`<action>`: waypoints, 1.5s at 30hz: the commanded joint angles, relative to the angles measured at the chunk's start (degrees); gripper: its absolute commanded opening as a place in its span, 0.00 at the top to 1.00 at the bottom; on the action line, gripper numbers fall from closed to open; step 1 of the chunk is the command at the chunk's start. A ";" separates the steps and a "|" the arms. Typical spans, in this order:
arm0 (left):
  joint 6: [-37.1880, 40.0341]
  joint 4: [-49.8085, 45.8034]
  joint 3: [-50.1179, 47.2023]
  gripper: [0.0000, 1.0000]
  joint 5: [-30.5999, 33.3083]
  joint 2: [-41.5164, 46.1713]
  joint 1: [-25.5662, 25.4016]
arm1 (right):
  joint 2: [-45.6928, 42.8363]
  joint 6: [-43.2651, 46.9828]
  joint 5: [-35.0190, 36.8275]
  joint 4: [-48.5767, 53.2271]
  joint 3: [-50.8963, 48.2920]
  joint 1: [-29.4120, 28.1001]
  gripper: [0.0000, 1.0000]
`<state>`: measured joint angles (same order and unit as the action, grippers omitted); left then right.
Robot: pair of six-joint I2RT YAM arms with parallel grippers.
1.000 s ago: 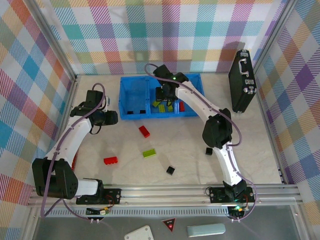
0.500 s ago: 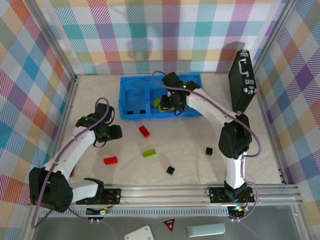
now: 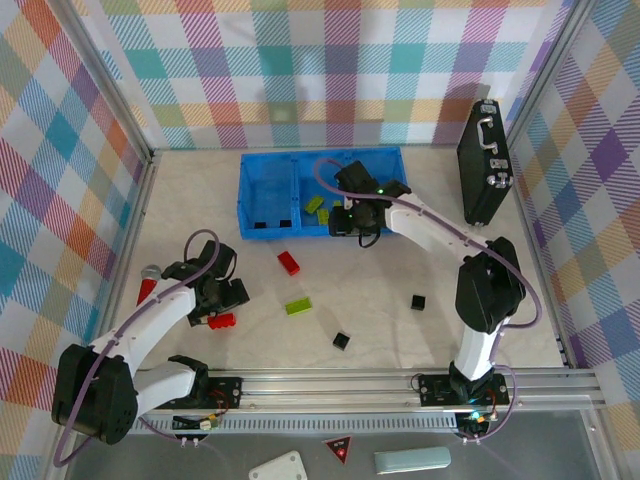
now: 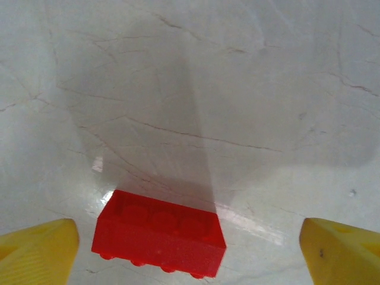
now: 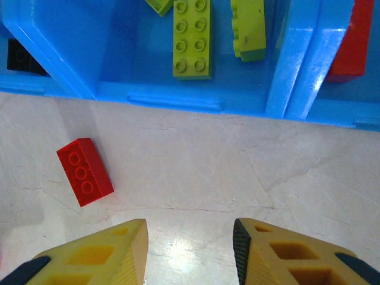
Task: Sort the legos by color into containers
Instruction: Pick up the lego from the bottom-left of the table.
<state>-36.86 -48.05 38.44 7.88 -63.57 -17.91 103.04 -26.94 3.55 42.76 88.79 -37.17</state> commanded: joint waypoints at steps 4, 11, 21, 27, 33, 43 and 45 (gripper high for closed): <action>-2.87 -0.56 -0.76 0.00 2.37 1.32 -0.53 | -3.75 0.50 -0.54 -1.90 -2.88 0.33 0.56; -1.05 2.77 -1.85 0.02 -2.67 -2.69 -0.50 | -4.55 0.57 -0.40 -2.18 -4.24 0.47 0.56; -0.05 3.31 -1.35 0.11 -8.68 -3.79 -1.50 | -5.37 0.57 -0.31 -2.26 -5.21 0.51 0.56; -1.02 1.67 -0.77 0.13 -6.62 -3.80 -3.74 | -5.25 0.74 -0.22 -2.26 -5.56 0.49 0.56; -0.77 1.47 -0.04 0.12 -6.46 -7.15 -6.00 | -5.32 0.51 -0.50 -2.42 -6.04 0.49 0.56; -1.13 1.11 -0.12 0.20 -6.27 -6.94 -7.93 | -5.71 0.22 -0.49 -2.54 -6.96 0.51 0.56; -1.27 1.29 -0.27 0.23 -6.40 -6.83 -8.07 | -5.90 0.46 -0.38 -2.51 -7.21 0.51 0.56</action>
<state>-37.74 -45.06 37.39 1.10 -70.76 -25.52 99.02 -26.94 3.57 40.56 82.17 -37.06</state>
